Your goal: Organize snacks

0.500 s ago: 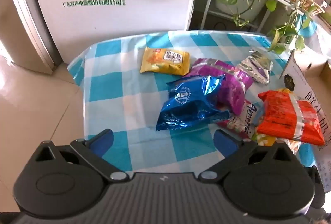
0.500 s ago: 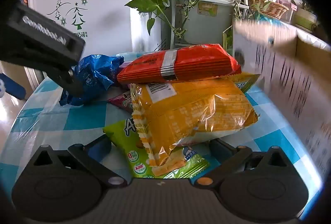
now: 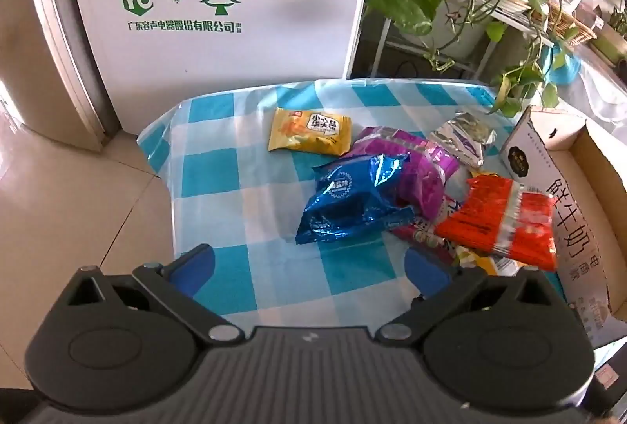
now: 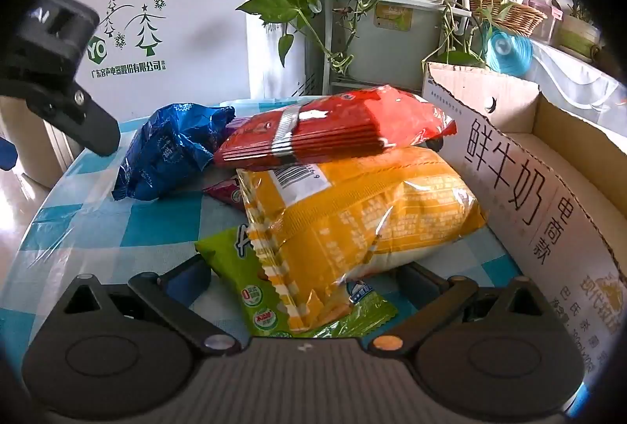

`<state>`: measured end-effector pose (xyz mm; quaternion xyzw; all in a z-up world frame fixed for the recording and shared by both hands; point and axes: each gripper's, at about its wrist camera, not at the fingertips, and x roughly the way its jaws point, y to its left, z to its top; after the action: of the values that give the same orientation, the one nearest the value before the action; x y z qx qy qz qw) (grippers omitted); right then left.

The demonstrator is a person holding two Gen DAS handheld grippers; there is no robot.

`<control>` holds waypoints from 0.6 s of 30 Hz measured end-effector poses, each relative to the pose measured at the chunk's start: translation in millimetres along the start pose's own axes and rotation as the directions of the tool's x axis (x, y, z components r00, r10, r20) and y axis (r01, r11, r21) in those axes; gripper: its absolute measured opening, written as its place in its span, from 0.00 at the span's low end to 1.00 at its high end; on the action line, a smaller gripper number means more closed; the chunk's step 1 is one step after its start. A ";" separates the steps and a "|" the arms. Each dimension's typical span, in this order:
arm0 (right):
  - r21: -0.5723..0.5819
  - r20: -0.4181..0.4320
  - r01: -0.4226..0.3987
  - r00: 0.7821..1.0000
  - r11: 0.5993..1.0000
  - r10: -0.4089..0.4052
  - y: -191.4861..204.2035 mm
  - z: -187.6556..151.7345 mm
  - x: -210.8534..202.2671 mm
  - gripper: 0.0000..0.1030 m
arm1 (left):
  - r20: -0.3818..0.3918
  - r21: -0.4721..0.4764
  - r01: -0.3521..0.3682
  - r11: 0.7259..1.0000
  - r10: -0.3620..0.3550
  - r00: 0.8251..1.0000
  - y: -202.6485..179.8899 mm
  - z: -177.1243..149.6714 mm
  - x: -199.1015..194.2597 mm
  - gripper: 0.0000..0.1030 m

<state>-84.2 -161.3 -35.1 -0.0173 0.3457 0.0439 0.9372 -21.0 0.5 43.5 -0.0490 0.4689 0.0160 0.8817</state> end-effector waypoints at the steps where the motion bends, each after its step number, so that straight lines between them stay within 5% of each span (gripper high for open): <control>1: 0.000 0.001 0.001 1.000 1.000 -0.001 0.6 -0.6 -0.5 1.00 | 0.003 0.003 -0.003 1.000 0.003 1.000 -0.9 0.6 -0.4 0.99; 18: -0.001 0.001 0.002 1.000 1.000 -0.002 0.8 1.0 0.9 1.00 | 0.134 0.026 0.004 1.000 -0.008 0.991 -3.6 -4.0 -25.7 0.99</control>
<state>-82.9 -160.3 -34.9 -0.0180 0.3451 0.0432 0.9374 -38.5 -3.0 62.9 -0.0380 0.4084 0.0106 0.9120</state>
